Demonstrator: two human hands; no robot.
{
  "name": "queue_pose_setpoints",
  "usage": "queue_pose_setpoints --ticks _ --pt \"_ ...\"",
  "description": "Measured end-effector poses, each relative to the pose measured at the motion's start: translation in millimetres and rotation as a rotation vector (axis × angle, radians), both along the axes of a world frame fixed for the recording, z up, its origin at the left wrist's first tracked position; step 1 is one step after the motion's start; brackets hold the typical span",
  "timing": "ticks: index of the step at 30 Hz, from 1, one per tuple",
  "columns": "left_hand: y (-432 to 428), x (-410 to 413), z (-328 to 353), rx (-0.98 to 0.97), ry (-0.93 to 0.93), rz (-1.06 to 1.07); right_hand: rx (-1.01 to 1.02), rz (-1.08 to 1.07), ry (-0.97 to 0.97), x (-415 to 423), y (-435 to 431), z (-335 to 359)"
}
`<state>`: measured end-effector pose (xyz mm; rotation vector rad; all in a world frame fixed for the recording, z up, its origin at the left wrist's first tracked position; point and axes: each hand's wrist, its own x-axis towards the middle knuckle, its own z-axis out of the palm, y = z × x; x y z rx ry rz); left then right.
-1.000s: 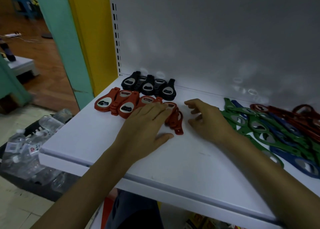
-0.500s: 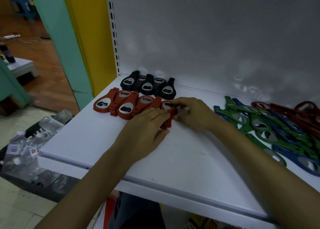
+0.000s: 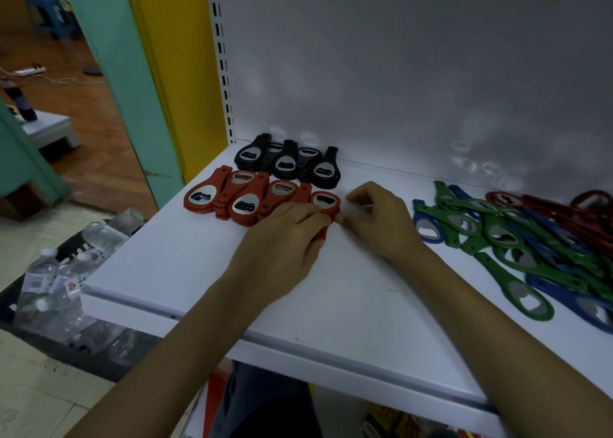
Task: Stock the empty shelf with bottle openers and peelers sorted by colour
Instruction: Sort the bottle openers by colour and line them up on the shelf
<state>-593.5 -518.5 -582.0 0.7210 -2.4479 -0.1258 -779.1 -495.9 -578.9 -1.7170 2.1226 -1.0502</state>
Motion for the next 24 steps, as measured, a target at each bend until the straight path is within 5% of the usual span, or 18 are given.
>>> queue_pose_setpoints --ticks 24 --pt "-7 -7 1 -0.05 -0.136 0.017 -0.005 -0.031 0.196 1 0 -9"
